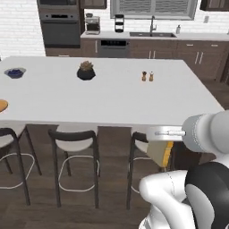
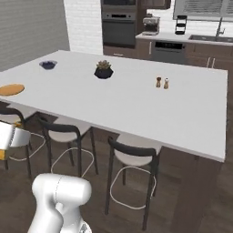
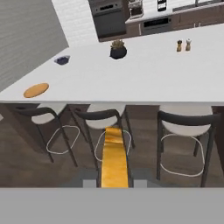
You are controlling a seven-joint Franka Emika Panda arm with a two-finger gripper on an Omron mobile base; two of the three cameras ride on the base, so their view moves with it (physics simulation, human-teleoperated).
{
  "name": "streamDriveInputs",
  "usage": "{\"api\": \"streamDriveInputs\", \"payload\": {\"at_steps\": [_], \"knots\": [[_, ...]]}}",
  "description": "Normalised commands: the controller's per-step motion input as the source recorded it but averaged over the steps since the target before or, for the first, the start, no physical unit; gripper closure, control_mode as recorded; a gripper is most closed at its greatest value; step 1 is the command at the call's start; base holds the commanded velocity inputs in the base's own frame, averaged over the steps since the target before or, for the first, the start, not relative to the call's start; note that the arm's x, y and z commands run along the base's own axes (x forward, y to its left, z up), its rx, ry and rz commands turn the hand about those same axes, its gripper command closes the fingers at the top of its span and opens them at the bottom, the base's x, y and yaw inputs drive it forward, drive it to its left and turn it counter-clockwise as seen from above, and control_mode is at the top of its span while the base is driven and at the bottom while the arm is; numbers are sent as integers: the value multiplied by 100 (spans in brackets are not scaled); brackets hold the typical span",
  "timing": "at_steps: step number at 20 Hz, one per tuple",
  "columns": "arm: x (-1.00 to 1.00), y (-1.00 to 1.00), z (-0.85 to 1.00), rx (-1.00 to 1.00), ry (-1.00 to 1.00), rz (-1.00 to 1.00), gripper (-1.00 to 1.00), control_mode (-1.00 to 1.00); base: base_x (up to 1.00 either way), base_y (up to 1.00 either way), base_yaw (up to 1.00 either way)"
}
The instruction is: Start the toaster. Once the lever pops up, take the bread to the plate on the dining counter.
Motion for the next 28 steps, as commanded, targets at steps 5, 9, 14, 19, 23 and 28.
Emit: {"api": "streamDriveInputs", "payload": {"at_steps": [5,9,14,19,23,28], "knots": [[0,0,0,0,0,0,100,100,0,100,0],[0,0,0,0,0,0,100,100,0,100,0],[0,0,0,0,0,0,100,100,0,100,0],[0,0,0,0,0,0,100,100,3,100,-8],[0,0,0,0,0,0,100,100,13,100,-27],[0,0,0,0,0,0,100,100,76,100,-25]]}}
